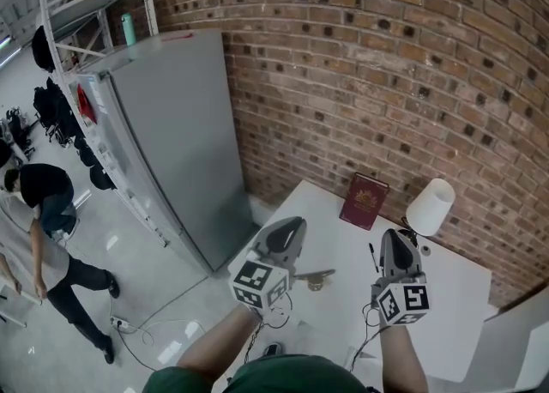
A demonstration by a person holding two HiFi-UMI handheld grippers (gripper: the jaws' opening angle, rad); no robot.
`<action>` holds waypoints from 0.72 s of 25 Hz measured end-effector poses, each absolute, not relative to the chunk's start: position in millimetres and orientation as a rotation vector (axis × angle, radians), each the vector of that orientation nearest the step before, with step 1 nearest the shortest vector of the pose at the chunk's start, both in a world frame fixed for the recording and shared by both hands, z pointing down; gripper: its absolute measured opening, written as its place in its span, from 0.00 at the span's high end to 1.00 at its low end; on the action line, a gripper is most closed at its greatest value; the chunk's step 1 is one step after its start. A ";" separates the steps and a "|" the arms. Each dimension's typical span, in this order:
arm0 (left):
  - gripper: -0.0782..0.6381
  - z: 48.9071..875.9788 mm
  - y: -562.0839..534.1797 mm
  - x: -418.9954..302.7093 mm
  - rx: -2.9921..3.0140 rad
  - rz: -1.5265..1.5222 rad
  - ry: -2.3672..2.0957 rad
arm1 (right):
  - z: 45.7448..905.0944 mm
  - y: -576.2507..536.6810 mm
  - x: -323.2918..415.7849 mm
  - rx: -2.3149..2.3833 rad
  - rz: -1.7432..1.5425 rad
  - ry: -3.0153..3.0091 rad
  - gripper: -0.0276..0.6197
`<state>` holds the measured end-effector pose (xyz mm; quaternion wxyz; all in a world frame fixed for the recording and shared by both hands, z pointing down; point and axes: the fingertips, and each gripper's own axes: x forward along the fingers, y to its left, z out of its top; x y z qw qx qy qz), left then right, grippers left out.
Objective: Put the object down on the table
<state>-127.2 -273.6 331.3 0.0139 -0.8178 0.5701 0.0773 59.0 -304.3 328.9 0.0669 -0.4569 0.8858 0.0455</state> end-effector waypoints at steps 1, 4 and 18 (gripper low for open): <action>0.86 331.2 -273.1 -128.1 -2.546 0.240 1.776 | 328.5 -303.8 58.1 -1.376 0.138 2.671 0.95; 0.86 331.8 -272.4 -128.8 -2.545 0.240 1.777 | 328.5 -303.8 57.6 -1.371 0.139 2.666 0.95; 0.86 332.9 -274.0 -120.6 -2.548 0.240 1.771 | 330.0 -303.0 64.9 -1.363 0.137 2.659 0.96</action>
